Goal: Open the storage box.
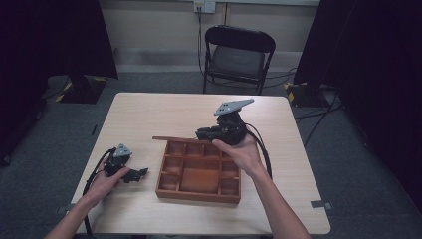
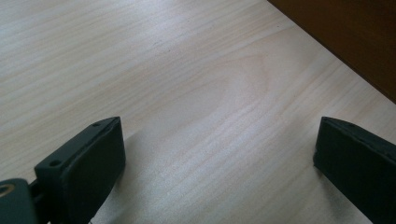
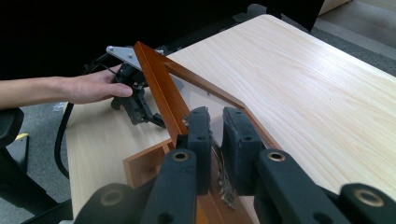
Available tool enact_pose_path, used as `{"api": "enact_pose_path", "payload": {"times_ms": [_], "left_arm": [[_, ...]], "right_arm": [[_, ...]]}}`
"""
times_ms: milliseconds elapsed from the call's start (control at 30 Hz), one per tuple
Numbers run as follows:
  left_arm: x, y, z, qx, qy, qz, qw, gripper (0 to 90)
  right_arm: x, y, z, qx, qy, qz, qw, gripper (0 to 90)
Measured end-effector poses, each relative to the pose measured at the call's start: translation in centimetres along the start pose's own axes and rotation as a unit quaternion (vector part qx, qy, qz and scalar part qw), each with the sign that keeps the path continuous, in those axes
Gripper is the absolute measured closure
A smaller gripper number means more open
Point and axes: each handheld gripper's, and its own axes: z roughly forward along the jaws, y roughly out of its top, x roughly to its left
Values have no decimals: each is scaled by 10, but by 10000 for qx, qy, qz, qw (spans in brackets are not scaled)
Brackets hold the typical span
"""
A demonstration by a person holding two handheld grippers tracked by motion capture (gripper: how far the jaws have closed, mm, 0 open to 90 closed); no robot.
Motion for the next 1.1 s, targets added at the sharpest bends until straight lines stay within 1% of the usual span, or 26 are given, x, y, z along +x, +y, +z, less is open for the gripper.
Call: {"api": "enact_pose_path", "payload": {"times_ms": [100, 1100], "left_arm": [[0, 0, 0, 1, 0, 2, 10000, 16], [0, 0, 0, -1, 1, -1, 10000, 16]], "right_arm": [[0, 1, 0, 16, -8, -30, 10000, 822], [1, 1, 0, 26, -32, -55, 10000, 823]]}}
